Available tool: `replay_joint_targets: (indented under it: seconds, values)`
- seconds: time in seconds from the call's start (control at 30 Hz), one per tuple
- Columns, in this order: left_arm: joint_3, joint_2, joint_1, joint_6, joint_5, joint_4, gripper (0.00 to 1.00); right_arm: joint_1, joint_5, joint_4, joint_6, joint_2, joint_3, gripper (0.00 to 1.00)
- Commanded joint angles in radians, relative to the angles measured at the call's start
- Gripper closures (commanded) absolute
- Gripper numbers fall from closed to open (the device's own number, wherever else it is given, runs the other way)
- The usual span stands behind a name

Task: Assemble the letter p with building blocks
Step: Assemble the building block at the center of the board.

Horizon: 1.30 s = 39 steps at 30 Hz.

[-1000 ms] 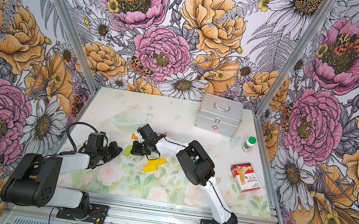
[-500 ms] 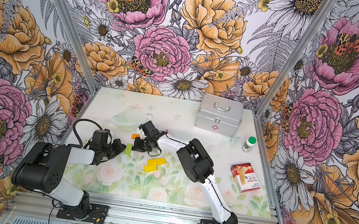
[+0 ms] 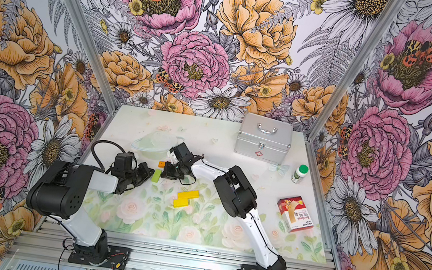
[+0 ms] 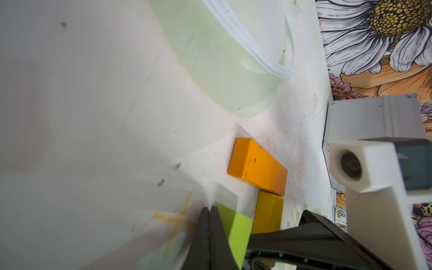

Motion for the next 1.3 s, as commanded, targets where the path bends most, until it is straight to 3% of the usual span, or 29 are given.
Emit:
replay_joint_targets:
  seconds: [0.0,0.57,0.97,1.27]
  values:
    - [0.000,0.028,-0.013,-0.016,0.054,0.003,1.00,0.008,0.004,0.000,-0.007,0.047,0.037,1.00]
    - [-0.017,0.033,-0.014,-0.006,0.027,0.012,1.00,-0.022,0.025,-0.002,-0.009,0.039,0.059,1.00]
    - [-0.056,-0.065,0.019,-0.005,-0.030,-0.031,1.00,-0.008,0.054,-0.002,-0.040,-0.026,0.017,1.00]
    - [-0.062,-0.147,0.013,0.020,-0.008,-0.101,1.00,-0.002,0.082,-0.005,-0.042,-0.077,-0.050,1.00]
